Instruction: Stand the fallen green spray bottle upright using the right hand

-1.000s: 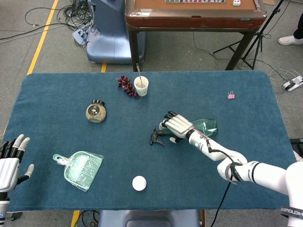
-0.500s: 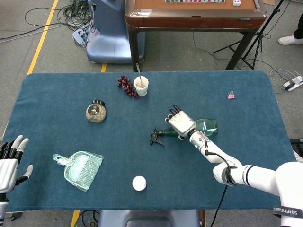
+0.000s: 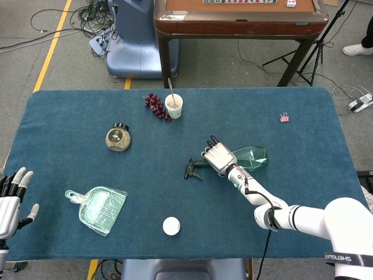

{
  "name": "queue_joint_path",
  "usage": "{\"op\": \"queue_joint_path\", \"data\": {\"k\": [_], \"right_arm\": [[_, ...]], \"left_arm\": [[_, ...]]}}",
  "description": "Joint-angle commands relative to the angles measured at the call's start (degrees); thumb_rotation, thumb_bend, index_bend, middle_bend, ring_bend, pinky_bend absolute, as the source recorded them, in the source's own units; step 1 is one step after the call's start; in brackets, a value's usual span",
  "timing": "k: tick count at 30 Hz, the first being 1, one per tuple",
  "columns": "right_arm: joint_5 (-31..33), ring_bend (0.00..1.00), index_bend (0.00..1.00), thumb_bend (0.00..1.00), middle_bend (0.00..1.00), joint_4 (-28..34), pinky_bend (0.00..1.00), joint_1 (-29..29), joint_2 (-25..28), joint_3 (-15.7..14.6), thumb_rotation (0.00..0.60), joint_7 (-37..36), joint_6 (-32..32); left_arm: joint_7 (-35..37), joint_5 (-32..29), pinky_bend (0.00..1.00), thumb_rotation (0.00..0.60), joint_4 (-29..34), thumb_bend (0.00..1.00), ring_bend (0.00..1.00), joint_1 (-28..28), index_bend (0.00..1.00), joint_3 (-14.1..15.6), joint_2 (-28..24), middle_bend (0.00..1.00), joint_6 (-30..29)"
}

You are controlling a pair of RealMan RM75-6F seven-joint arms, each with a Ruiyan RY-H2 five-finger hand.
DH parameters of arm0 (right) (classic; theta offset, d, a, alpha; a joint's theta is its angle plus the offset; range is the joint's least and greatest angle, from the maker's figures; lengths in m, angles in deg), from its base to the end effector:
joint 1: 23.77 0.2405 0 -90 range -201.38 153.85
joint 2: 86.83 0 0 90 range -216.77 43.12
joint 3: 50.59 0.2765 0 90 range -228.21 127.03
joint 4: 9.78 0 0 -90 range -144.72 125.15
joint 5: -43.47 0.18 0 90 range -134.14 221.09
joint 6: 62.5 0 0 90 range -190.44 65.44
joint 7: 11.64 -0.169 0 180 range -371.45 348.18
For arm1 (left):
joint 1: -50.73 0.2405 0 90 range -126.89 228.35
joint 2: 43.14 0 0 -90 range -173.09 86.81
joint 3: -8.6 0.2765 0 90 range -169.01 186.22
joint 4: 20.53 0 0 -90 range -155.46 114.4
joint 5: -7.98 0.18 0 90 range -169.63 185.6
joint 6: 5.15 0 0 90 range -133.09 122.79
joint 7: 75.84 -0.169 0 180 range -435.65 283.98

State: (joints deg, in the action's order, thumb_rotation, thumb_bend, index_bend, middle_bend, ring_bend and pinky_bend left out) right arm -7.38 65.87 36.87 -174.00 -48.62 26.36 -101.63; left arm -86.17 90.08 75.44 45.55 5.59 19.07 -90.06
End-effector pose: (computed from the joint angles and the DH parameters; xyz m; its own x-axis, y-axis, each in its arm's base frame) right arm -0.1314 -0.4220 -0.0202 0.8533 -0.2095 0.4774 -0.5001 -0.5876 0.6360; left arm -0.3170 0.2063 0.2050 0.5233 0.0117 0.8521 0.8509 0.0467 -0.5232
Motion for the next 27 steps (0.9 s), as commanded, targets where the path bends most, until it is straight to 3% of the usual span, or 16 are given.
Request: {"op": "queue_joint_path", "data": {"k": [1,7,17,21,27], "right_arm": [[0.68,0.09,0.30,0.16,0.30,-0.54,0.00,0.42,-0.61,-0.30,0.592,0.55,0.05],[1.39,0.09,0.39,0.29,0.35,-1.99,0.00,0.96,-1.87,-0.67,0.591,1.15,-0.07],[0.12,0.15,0.53,0.37,0.46,-2.48,0.00,0.38,-2.35,-0.94,0.598,-0.20,-1.16],[-2.87,0.21,0.59,0.40,0.52,-1.88,0.00,-1.08,-1.69,-0.38,0.600,-3.91,-2.42],[-9.48,0.26,0.63,0.42,0.55,0.11,0.02,-4.75,0.69,1.79,0.600,-15.04,-5.45]], "left_arm": [[0.09,-0.05,0.00,0.600,-0.07,0.38,0.00,0.05,0.00,-0.01,-0.03,0.00,-0.02],[0.41,-0.21,0.00,0.600,-0.35,0.38,0.00,0.26,0.00,-0.01,-0.12,0.00,-0.10],[0.67,-0.29,0.00,0.600,-0.67,0.38,0.00,0.43,0.00,-0.05,-0.09,0.00,-0.17],[0.72,-0.21,0.00,0.600,-0.72,0.38,0.00,0.51,0.00,-0.07,-0.08,0.00,-0.31],[0.53,-0.05,0.00,0.600,-0.49,0.38,0.00,0.61,0.00,-0.10,-0.25,0.00,-0.55]]}}
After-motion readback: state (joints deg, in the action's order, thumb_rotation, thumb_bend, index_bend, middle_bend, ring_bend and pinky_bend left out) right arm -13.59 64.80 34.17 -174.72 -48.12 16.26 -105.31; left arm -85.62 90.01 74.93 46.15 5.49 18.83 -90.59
